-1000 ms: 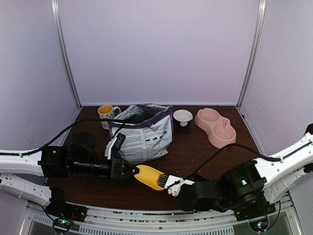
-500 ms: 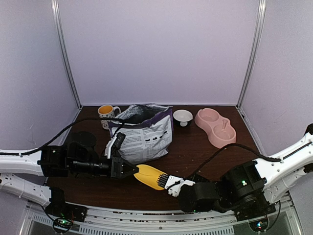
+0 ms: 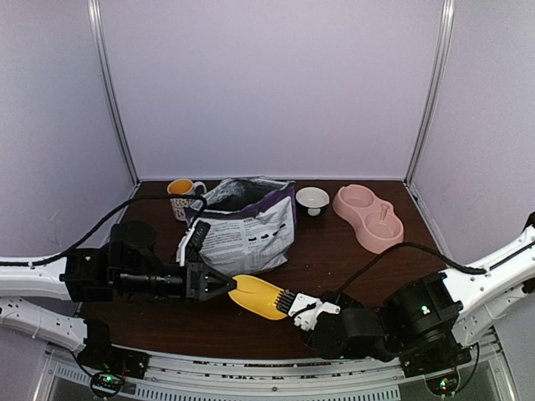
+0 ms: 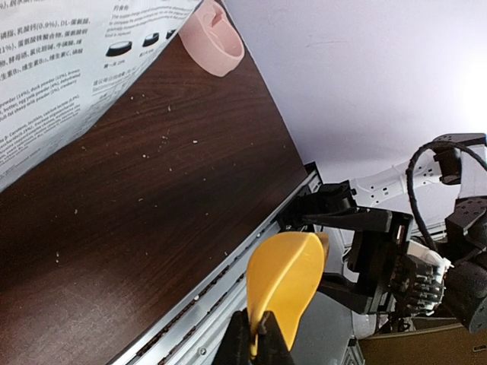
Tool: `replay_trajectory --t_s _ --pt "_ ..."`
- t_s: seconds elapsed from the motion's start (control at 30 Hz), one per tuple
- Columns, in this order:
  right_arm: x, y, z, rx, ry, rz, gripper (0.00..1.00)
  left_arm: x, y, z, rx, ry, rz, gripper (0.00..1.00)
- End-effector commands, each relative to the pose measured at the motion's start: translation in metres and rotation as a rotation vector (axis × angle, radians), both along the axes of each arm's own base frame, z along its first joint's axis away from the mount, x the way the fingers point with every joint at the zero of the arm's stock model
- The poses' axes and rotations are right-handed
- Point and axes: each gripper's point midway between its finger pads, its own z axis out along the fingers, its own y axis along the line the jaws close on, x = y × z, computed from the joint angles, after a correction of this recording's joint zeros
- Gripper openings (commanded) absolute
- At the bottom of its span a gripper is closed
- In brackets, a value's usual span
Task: Serve the pet food
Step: Pass from the right arm to the left, then pass from the left arm to the right
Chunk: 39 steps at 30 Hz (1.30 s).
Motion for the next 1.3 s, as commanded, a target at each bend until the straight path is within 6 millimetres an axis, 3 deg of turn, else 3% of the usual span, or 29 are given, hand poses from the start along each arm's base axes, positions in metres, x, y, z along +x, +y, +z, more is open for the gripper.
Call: replay_trajectory --t_s 0.0,0.2,0.33,0.43,0.7,0.9,1.13,1.27 --pt "0.002 -0.006 0.023 0.115 -0.006 -0.025 0.63 0.008 0.003 0.043 -0.134 -0.065 0.050 0.00" --pt "0.003 -0.014 0.040 0.256 0.046 -0.066 0.83 0.014 0.003 0.046 -0.132 -0.103 0.065 0.00" --pt "-0.001 -0.010 0.069 0.454 0.149 -0.090 0.92 0.018 0.002 0.051 -0.165 -0.119 0.074 0.00" --pt "0.000 -0.012 0.078 0.576 0.224 -0.109 0.94 0.019 0.004 0.053 -0.190 -0.130 0.080 0.00" --pt "0.028 -0.032 0.091 0.951 0.431 -0.178 0.95 0.023 0.015 0.062 -0.265 -0.154 0.101 0.00" --pt "0.046 -0.050 0.078 1.190 0.615 -0.189 0.95 0.024 0.020 0.066 -0.315 -0.169 0.093 0.00" --pt "0.050 -0.049 0.075 1.268 0.726 -0.140 0.96 0.026 0.018 0.072 -0.372 -0.171 0.062 0.00" --pt "0.045 -0.042 0.085 1.296 0.763 -0.070 0.96 0.026 0.017 0.075 -0.383 -0.175 0.042 0.00"
